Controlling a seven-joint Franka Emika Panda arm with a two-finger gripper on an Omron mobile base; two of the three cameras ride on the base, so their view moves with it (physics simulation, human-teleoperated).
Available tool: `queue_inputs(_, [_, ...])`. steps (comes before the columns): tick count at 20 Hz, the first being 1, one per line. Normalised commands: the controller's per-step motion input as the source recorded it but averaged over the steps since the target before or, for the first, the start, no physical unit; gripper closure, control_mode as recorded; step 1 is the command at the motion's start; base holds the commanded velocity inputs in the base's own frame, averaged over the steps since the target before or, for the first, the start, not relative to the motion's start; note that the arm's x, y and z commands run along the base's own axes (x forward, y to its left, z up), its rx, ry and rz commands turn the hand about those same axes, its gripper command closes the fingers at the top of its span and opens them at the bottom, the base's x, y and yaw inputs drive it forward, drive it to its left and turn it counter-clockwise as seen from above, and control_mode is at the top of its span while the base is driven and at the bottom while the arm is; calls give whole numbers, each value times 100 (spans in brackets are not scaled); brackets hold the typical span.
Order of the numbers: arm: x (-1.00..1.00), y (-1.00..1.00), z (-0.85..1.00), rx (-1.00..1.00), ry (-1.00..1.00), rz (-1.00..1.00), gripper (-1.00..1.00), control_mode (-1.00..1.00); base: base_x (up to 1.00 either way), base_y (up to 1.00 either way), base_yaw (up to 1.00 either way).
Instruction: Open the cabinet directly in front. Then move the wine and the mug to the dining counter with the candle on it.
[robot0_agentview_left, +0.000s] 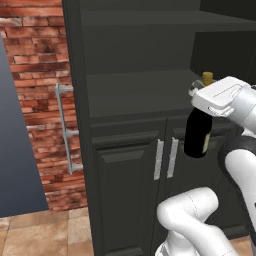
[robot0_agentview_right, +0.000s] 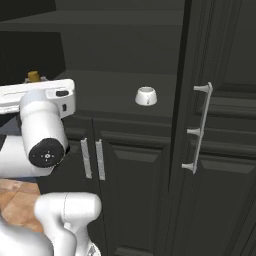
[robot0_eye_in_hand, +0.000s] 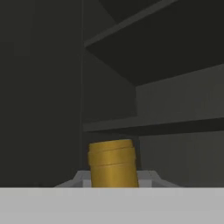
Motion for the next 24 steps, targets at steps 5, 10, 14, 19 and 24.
queue_inputs(5, [-58, 0, -16, 0, 0, 0, 100, -100, 0, 0, 0])
queue_inputs(10, [-25, 0, -13, 0, 0, 0, 100, -100, 0, 0, 0])
queue_inputs(14, [-14, 0, -38, 0, 1, 0, 100, -100, 0, 0, 0])
queue_inputs(19, [-3, 2, -40, 0, 0, 0, 100, -100, 0, 0, 0])
queue_inputs(24, [0, 2, -5, 0, -1, 0, 100, 100, 0, 0, 0])
